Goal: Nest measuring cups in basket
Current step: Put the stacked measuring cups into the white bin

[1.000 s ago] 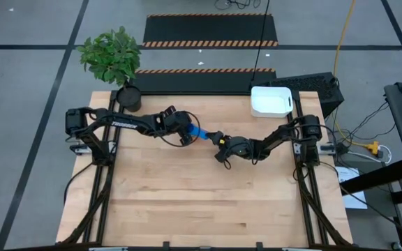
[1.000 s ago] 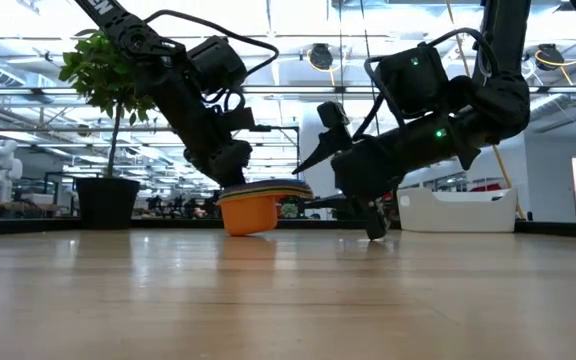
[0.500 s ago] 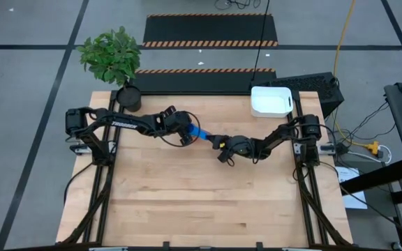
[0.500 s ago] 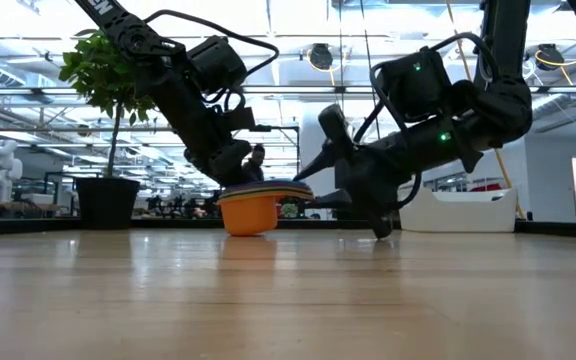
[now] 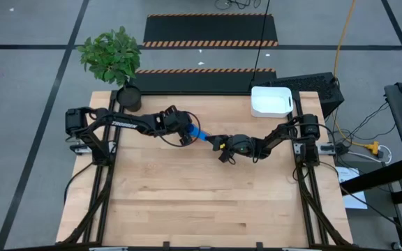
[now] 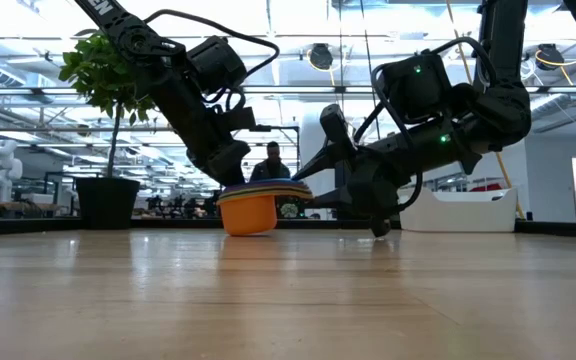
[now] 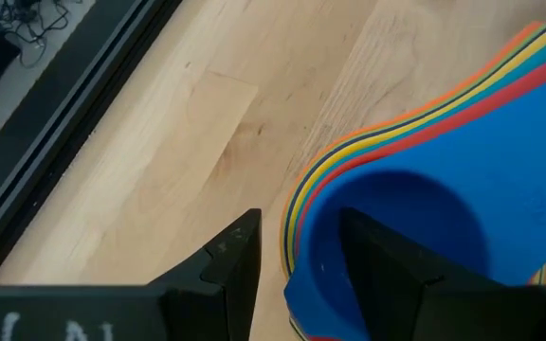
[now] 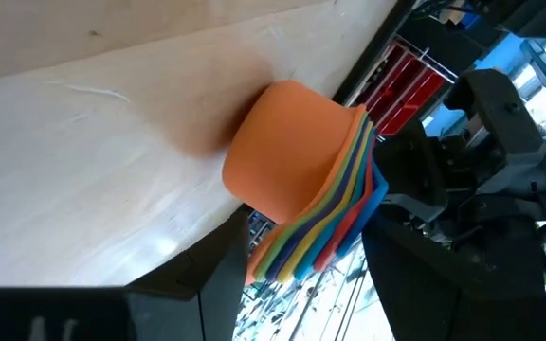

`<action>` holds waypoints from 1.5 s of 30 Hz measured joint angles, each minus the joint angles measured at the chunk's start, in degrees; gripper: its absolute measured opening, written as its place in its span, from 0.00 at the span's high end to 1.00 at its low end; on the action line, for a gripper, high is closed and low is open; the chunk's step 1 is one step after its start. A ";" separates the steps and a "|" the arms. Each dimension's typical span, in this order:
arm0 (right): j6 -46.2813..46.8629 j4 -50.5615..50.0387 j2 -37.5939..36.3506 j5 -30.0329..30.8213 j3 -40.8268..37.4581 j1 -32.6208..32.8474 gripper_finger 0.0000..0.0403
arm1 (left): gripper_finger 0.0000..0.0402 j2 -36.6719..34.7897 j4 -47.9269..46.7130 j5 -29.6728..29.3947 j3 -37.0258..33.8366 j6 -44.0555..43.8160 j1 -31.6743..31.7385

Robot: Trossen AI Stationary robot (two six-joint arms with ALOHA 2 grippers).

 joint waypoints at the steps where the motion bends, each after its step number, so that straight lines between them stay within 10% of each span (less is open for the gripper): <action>1: -0.04 0.15 0.00 -0.14 0.00 0.00 0.51 | 0.62 -0.01 -0.01 0.00 0.00 0.14 0.00; 25: 2.51 7.24 -0.15 -7.40 0.26 -0.66 0.51 | 0.62 0.61 -2.98 1.99 -0.58 3.29 -0.06; 45: 12.33 22.22 -0.17 5.98 0.26 3.54 0.51 | 0.62 0.22 -1.45 1.49 -0.15 3.10 0.00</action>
